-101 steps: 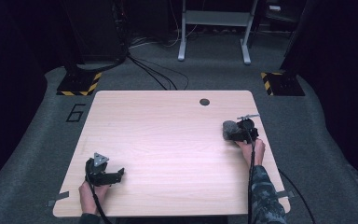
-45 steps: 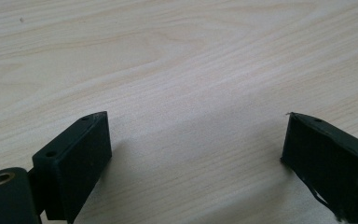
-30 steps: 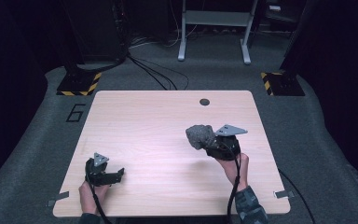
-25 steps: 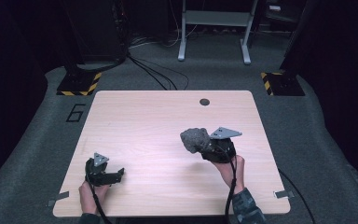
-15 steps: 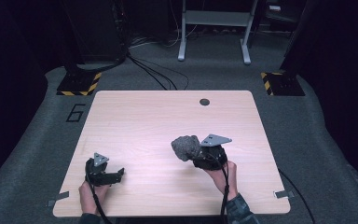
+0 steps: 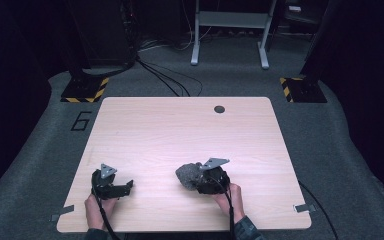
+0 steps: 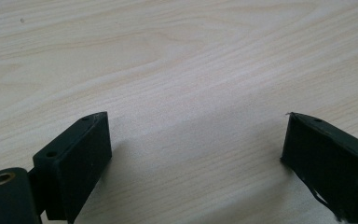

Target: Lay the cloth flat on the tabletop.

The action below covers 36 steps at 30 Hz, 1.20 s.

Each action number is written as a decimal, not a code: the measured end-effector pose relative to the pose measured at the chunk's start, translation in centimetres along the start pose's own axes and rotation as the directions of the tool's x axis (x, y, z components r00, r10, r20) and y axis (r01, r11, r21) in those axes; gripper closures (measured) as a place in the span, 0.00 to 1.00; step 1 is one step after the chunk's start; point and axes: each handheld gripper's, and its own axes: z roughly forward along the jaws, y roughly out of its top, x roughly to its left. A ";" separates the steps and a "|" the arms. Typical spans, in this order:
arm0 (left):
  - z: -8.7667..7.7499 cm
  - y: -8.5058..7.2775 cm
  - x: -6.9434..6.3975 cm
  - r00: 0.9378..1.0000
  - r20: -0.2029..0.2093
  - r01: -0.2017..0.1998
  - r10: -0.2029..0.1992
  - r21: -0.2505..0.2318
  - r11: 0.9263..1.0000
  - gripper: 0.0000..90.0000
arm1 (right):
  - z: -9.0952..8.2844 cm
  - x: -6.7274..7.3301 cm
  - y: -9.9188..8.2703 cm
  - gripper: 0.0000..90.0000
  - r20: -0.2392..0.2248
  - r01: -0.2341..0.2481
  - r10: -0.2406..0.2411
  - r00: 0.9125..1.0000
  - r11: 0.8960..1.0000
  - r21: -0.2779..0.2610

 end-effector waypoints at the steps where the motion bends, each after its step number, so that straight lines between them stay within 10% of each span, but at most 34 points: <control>1: 0.0 0.0 0.0 1.000 0.000 0.001 -0.001 0.000 1.000 0.09 | 0.3 0.0 -0.2 0.49 -0.002 -0.014 0.014 1.000 1.000 0.015; 9: 0.0 0.0 0.0 1.000 0.001 0.002 -0.002 -0.004 1.000 0.09 | -0.4 -0.7 -0.8 0.17 -0.028 -0.042 0.042 0.999 0.999 -0.014; 15: -0.1 0.1 -0.4 1.000 -0.014 0.024 -0.023 0.014 1.000 0.09 | -2.7 -1.2 -1.1 0.15 -0.040 -0.055 0.053 0.998 0.997 -0.057; 22: -1.8 1.9 -3.0 0.996 0.085 -0.007 0.012 -0.056 0.998 0.07 | -5.0 -2.0 -1.1 0.16 -0.011 -0.083 0.082 0.997 0.992 -0.099; 28: -2.5 4.1 -7.0 0.974 0.164 -0.143 0.158 -0.102 0.984 0.16 | -5.5 -2.9 -1.5 0.21 0.023 -0.107 0.110 0.994 0.989 -0.098; 36: -2.2 6.0 -11.0 0.937 0.249 -0.211 0.243 -0.149 0.966 0.16 | -6.1 -4.3 -2.8 0.25 0.056 -0.164 0.170 0.984 0.982 -0.099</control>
